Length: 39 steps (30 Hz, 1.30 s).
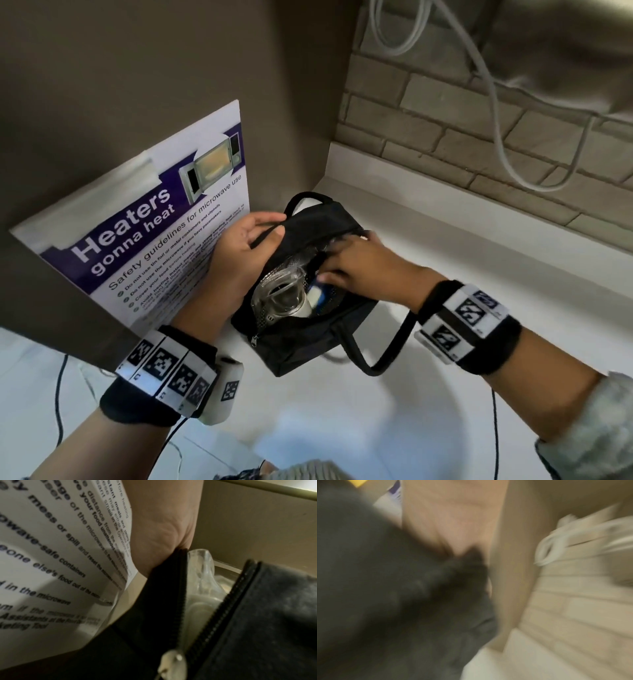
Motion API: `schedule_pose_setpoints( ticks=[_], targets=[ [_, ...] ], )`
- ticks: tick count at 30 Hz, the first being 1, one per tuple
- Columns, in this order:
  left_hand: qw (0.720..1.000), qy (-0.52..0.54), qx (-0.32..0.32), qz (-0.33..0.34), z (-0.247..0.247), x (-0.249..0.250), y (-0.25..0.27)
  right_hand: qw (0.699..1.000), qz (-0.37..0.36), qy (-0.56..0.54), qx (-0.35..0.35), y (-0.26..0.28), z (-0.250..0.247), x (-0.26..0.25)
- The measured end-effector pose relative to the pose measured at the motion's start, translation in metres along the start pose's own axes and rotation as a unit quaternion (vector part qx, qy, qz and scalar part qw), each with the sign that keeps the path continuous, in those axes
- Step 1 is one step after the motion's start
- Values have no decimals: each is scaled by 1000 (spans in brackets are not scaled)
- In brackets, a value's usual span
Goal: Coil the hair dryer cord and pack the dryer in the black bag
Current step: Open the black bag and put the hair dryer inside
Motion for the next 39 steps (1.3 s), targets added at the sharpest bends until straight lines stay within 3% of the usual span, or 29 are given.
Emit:
schedule_pose_setpoints(
  ticks=[4, 6, 8, 9, 11, 13, 18, 21, 23, 26, 29, 33, 37, 39],
  targets=[
    [1000, 4, 1, -6, -2, -1, 1, 991, 87, 24, -104, 24, -11, 39],
    [1000, 12, -2, -9, -1, 1, 1, 990, 75, 26, -119, 29, -11, 45],
    [1000, 17, -3, -12, 2, 3, 3, 997, 42, 6, -59, 23, -20, 40],
    [1000, 17, -1, -11, 3, 4, 3, 999, 35, -30, 8, 19, -30, 39],
    [1000, 8, 4, -2, 3, 7, 4, 974, 65, -162, 143, 17, -53, 43],
    [1000, 1, 7, 8, 2, 9, 4, 943, 83, -249, 202, 19, -64, 46],
    [999, -36, 2, 31, 1, 11, 8, 977, 79, -164, 113, 24, -51, 8],
    [991, -111, -38, 72, -4, 20, 18, 989, 27, -118, 83, 28, -52, -27],
    [972, -194, -77, 104, -15, 23, 29, 985, 17, -131, 113, 29, -53, -36],
    [942, -290, -109, 127, -27, 27, 53, 957, 64, -185, 216, 30, -58, -34],
    [946, -287, -55, 137, -29, 30, 62, 936, 83, -200, 277, 31, -58, -38],
    [922, -314, 44, 223, -27, 44, 61, 929, 101, -197, 296, 35, -55, -43],
    [860, -350, 99, 358, -21, 56, 80, 919, 161, -162, 322, 38, -53, -34],
    [851, -344, 120, 379, -23, 52, 91, 912, 170, -162, 336, 39, -54, -33]
  ],
)
Point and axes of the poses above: each hand's wrist, its own y-axis away from the middle knuckle, its own z-axis out of the palm, x = y × z, the point moved 7 cm from there along -y, towards the middle knuckle, and after that the axes turned 13 degrees about x, right-handed, at the moved point
